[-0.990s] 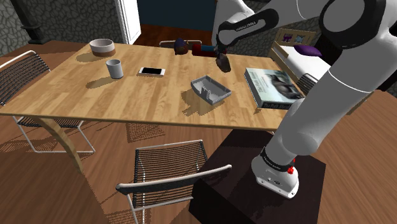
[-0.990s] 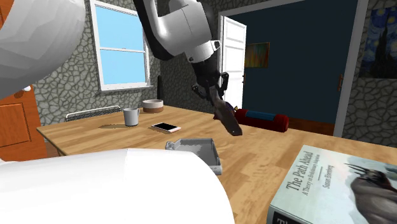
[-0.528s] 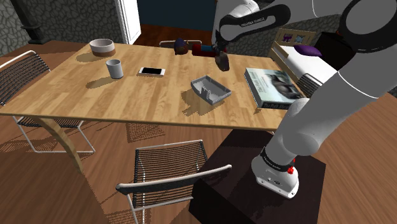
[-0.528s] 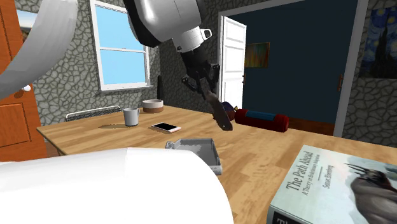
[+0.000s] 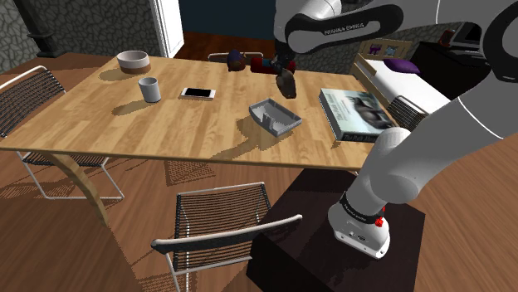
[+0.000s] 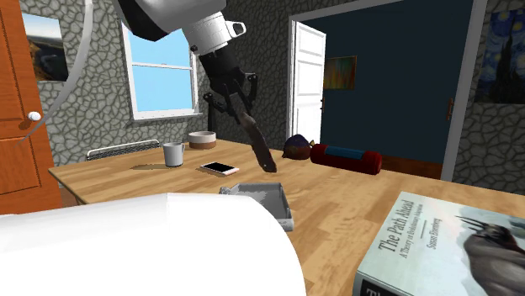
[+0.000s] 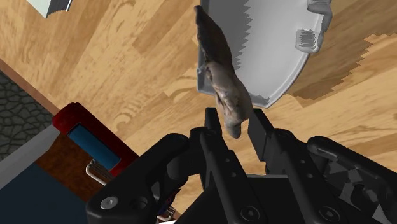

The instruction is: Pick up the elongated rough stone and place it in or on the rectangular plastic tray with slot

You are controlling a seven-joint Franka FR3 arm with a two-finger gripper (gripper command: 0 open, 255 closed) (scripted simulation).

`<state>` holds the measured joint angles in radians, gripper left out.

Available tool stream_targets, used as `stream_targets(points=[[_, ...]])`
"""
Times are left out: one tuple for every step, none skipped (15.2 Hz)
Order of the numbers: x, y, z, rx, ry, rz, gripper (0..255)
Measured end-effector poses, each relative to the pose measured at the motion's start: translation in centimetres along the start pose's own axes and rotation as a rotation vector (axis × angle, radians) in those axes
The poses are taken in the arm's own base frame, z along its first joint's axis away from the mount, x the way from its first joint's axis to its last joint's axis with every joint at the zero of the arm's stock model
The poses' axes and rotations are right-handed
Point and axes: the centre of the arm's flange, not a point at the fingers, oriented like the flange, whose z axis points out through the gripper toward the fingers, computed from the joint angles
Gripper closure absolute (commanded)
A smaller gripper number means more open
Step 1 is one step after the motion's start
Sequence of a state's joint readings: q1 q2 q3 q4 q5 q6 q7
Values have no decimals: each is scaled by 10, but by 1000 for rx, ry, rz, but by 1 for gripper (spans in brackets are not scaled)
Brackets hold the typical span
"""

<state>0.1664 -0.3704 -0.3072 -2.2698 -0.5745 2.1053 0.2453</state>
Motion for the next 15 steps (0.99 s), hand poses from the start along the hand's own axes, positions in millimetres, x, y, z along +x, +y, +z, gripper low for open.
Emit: stream_targets(points=[[-2, -4, 2, 0, 0, 0, 255], [-4, -5, 5, -1, -1, 0, 255], [-5, -8, 9, -1, -1, 1, 255], [-7, -11, 14, -1, -1, 1, 255], [-8, -13, 19, -1, -1, 1, 255], [-10, -14, 23, -1, -1, 1, 255], [-11, -16, 28, -1, -1, 1, 255], [-13, -17, 33, -1, -1, 1, 255], [-13, -20, 38, -1, -1, 1, 255], [-15, -22, 42, -1, -1, 1, 255], [-16, -24, 46, -1, -1, 1, 255], [-18, -26, 52, -1, -1, 1, 255], [-18, -28, 57, -1, -1, 1, 255], [-20, -30, 62, -1, -1, 1, 255], [-21, -32, 66, -1, -1, 1, 255]])
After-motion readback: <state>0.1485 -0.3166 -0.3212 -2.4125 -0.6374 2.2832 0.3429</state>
